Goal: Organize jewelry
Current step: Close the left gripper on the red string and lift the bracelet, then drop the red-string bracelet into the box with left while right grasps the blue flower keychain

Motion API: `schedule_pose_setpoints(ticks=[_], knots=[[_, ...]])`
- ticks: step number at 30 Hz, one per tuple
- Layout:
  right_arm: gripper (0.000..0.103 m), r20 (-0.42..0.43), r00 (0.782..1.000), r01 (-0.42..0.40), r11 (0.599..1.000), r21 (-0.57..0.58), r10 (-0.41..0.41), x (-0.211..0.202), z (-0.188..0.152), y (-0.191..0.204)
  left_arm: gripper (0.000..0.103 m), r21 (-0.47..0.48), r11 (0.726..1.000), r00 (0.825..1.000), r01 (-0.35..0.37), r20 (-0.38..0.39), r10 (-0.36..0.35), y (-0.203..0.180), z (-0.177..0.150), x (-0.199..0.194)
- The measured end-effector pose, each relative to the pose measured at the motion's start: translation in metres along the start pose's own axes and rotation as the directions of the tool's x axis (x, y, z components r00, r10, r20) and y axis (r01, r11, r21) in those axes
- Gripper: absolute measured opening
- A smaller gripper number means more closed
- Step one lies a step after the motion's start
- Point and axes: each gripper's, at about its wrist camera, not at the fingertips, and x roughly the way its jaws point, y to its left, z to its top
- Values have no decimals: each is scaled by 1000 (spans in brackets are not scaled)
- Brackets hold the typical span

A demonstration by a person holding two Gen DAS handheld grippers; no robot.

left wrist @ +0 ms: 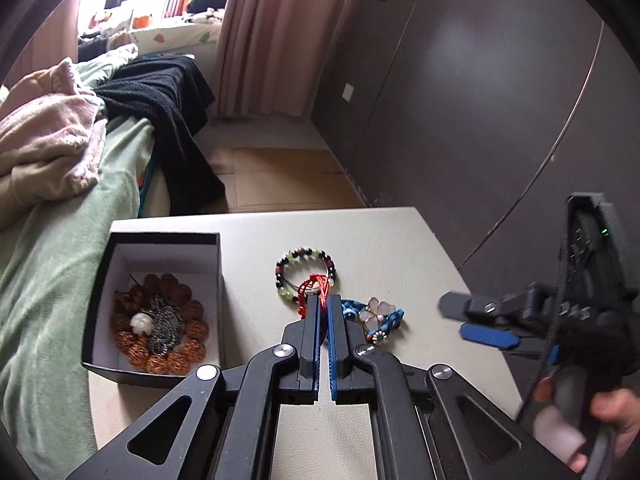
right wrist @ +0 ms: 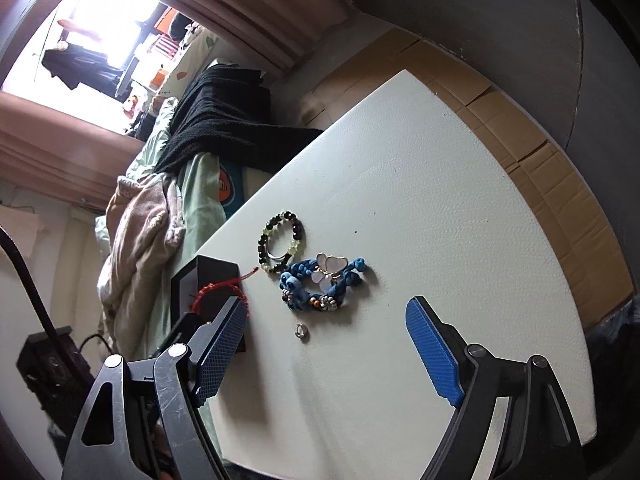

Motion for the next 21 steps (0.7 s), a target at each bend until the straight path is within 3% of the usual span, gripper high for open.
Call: schedule_pose_setpoints(ticks=[10,21], knots=[[61,-17,1000,-12,993,-121,10,32,-3,35,2,-95,995,998,13,57,-8,37,16,-23],[61,-54,998,28,979,-204,-39,76,-2,55,2,-175,985,997,9,71,3,76,24,-33]])
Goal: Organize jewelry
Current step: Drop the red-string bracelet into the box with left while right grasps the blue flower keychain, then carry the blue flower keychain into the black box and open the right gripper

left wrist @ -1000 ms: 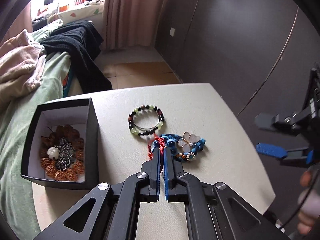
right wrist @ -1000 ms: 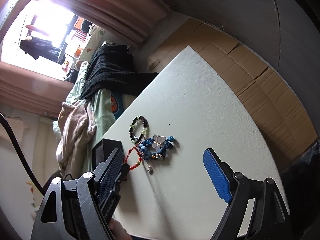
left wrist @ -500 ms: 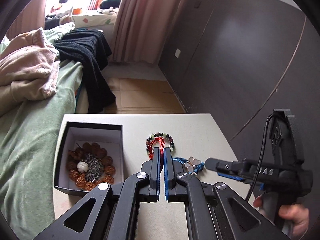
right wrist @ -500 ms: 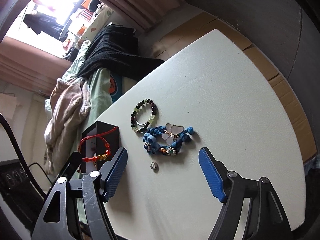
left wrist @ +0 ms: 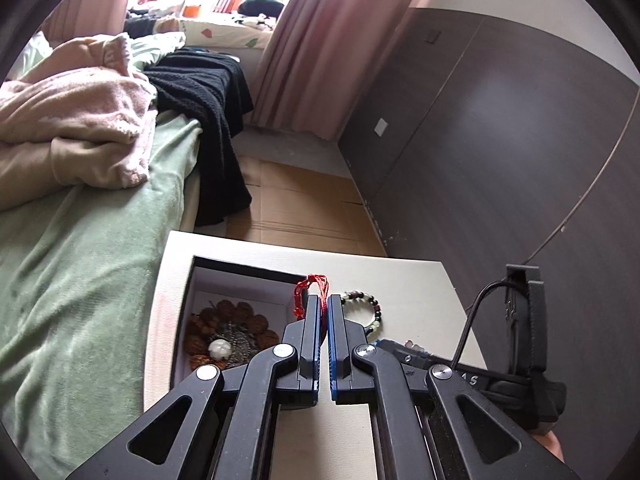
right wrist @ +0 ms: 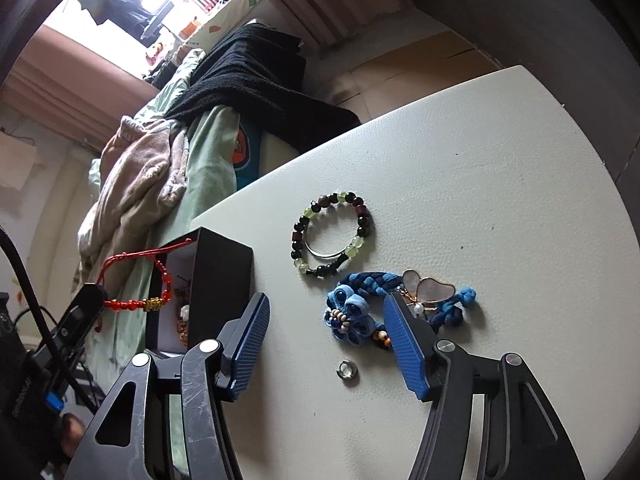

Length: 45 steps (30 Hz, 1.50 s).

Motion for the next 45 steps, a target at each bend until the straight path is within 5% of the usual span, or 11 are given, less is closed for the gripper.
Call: schedule_pose_setpoints(ticks=[4,6,8,19,20,23,24,32,39,45], knots=[[53,-42,997,55,997,-45,-57,16,-5,8,2,-10,1000,1000,-8,13,8,9,3,-7],[43,-28,994,105,992,-70,-107,18,-7,11,2,-10,1000,1000,-10,16,11,11,2,-9],[21,-52,991,117,990,-73,-121,20,-9,11,2,-15,1000,1000,-15,13,15,14,1,-10],[19,121,993,6,1000,1,-6,-43,-7,7,5,-68,997,999,23,34,-20,23,6,-19],[19,136,991,-5,1000,5,4,-49,-7,8,13,-71,997,1000,21,16,-20,23,7,-16],[19,189,981,-35,999,8,33,-64,-8,10,67,-92,996,1000,4,-4,-4,25,6,-13],[19,208,977,-49,999,8,46,-67,-7,13,75,-97,995,1000,1,12,0,26,6,-16],[19,268,950,-156,987,-35,160,-79,-6,32,77,-141,990,999,1,44,5,41,10,-27],[19,108,993,-45,999,6,44,-25,-11,31,77,-162,987,999,8,49,0,49,12,-30],[19,102,992,-71,997,22,69,-17,-13,30,77,-164,986,999,9,54,-1,53,13,-31]])
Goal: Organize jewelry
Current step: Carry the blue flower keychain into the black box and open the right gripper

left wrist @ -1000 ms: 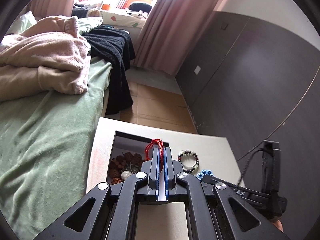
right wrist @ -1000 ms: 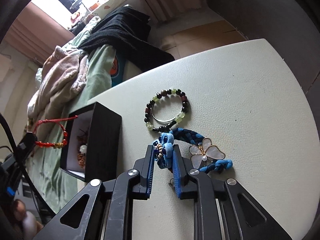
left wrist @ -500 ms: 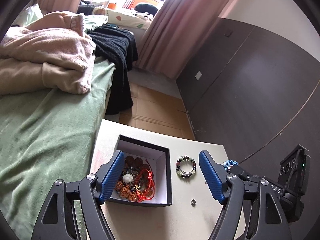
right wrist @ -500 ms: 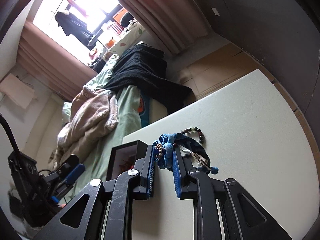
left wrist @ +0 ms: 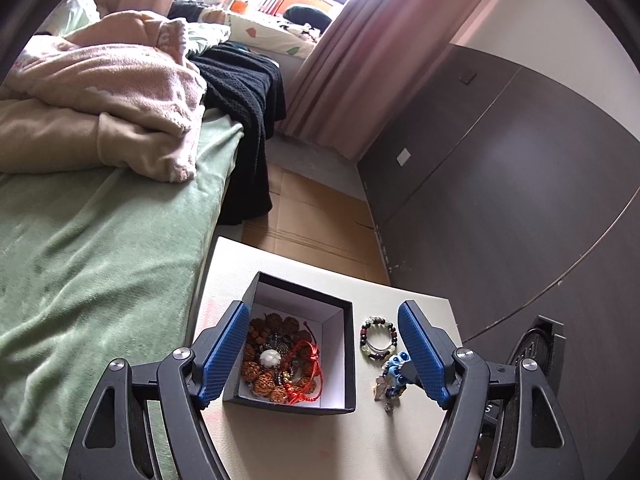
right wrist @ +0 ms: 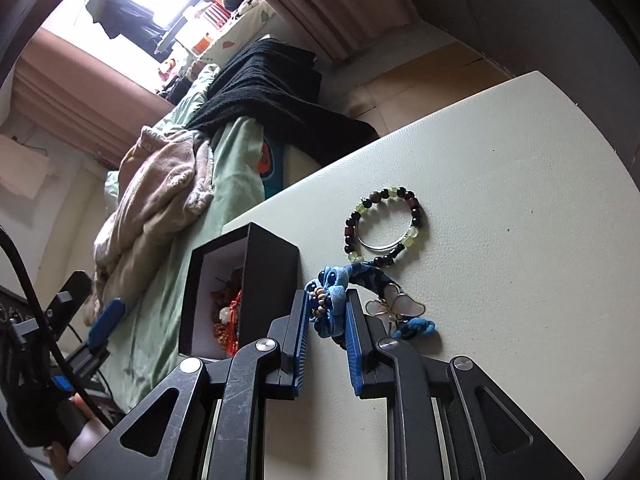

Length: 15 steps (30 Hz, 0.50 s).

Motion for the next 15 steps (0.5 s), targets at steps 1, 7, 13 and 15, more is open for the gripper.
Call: schedule_pose_setpoints(ticks=[1,7,13,15], knots=[[19,9,1000,-4,1000,-5,4,-2,0,2,77,-3,1000,1000,0,0,0,1,1,0],[19,39,992,-118,993,1,118,-7,0,11,77,-13,1000,1000,2,-1,-2,6,3,-2],[19,109,962,-250,968,-32,252,-26,2,30,77,-17,1000,1000,2,3,-2,8,4,-4],[19,115,952,-279,959,-46,282,-28,2,38,77,-18,1000,1000,3,3,-3,8,4,-5]])
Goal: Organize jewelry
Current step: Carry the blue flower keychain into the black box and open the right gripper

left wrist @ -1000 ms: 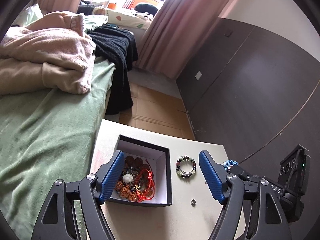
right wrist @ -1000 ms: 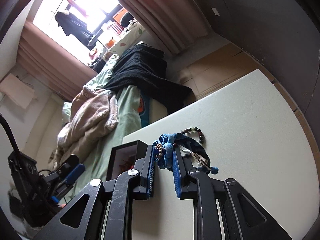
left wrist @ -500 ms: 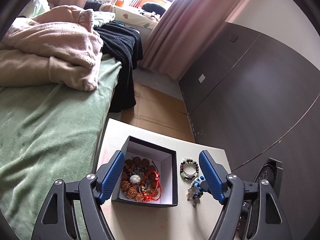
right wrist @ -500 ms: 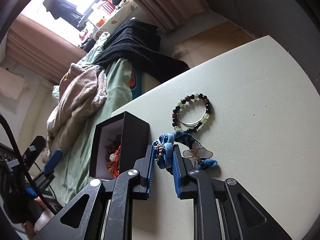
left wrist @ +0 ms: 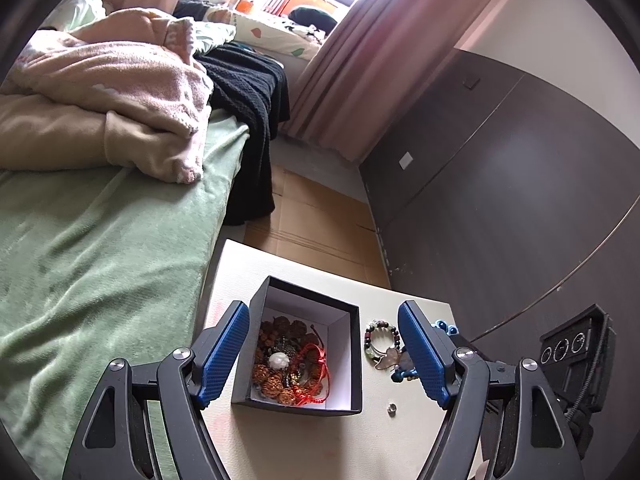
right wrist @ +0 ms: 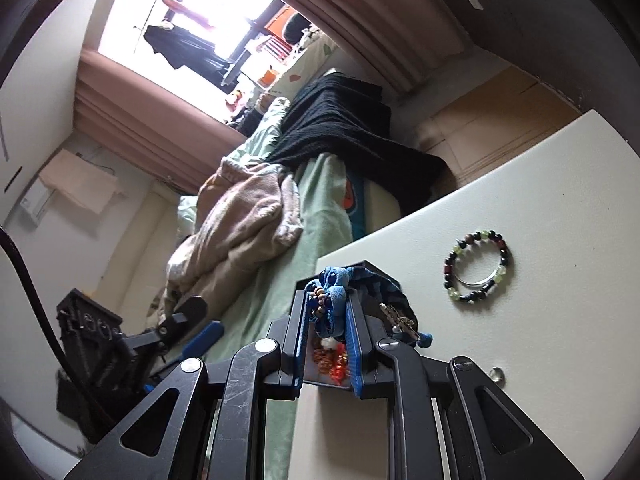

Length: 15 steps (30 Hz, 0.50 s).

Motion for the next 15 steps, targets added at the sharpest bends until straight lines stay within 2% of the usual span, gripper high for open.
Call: schedule_pose_setpoints(ticks=[12,15], knots=[[19,-91,993,-77,996,-33,74,47,-18,34,77,-24,1000,1000,2,5,-2,8,4,-4],[27,-114,992,-60,998,-27,56,56,-21,34,77,-30,1000,1000,1,6,-1,11,5,-5]])
